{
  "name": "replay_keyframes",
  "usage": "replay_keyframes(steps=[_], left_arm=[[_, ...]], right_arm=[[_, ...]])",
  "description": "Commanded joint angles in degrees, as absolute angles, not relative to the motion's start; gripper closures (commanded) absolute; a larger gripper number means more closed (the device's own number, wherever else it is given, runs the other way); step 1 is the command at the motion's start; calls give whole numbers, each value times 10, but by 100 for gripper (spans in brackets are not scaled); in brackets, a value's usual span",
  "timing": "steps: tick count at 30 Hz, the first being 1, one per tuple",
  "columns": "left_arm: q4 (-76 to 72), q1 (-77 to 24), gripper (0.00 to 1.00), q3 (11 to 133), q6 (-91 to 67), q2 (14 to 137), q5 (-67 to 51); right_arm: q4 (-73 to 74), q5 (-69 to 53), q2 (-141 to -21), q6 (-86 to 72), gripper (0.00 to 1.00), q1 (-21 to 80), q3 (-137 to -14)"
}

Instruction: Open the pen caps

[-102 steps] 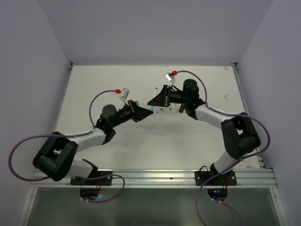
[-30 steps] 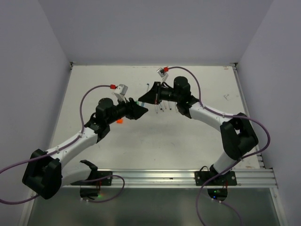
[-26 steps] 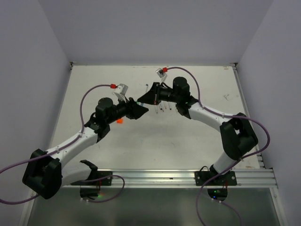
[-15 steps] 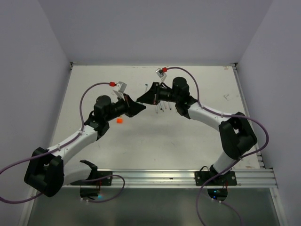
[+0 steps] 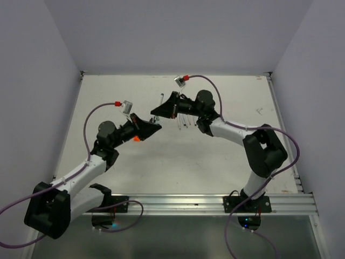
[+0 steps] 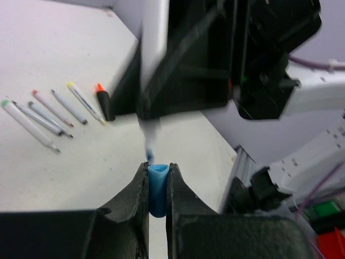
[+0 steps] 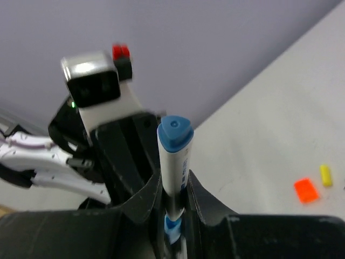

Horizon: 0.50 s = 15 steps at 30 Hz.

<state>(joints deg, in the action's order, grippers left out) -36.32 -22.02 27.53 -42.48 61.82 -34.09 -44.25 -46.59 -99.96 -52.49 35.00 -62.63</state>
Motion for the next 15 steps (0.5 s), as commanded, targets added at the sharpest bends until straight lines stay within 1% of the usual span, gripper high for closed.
replay_keyframes(steps=[1,3,6,8,9,10,11,12,13,14,15], left_arm=[[-403,-229,100,230,-464,576,-442],[-422,-229,100,218,-472,563,-453],[-419,-229,100,212,-483,545,-461],[-377,-227,100,230,-455,527,-445],[-292,-227,100,243,-429,522,-427],[-244,-227,100,257,-381,519,-403],[-193,-227,100,285,-358,517,-336],[-99,-225,100,301,-319,519,-296],[-57,-225,100,312,-308,528,-252],[-21,-225,100,324,-303,533,-155],[35,-225,100,325,-303,537,-110]], right_arm=[[-624,-368,-1022,-545,100,323,-678],[-725,-383,-1072,-589,100,321,-699],[-806,-389,-1124,-668,100,321,-743],[-792,-383,-1124,-673,100,321,-741],[-747,-378,-1112,-661,100,321,-736],[-709,-377,-1102,-628,100,321,-728],[-660,-376,-1093,-605,100,319,-728],[-550,-375,-1083,-552,100,319,-729],[-478,-357,-1053,-519,100,318,-734],[-400,-337,-1038,-482,100,317,-737],[-247,-315,-1022,-443,100,316,-743]])
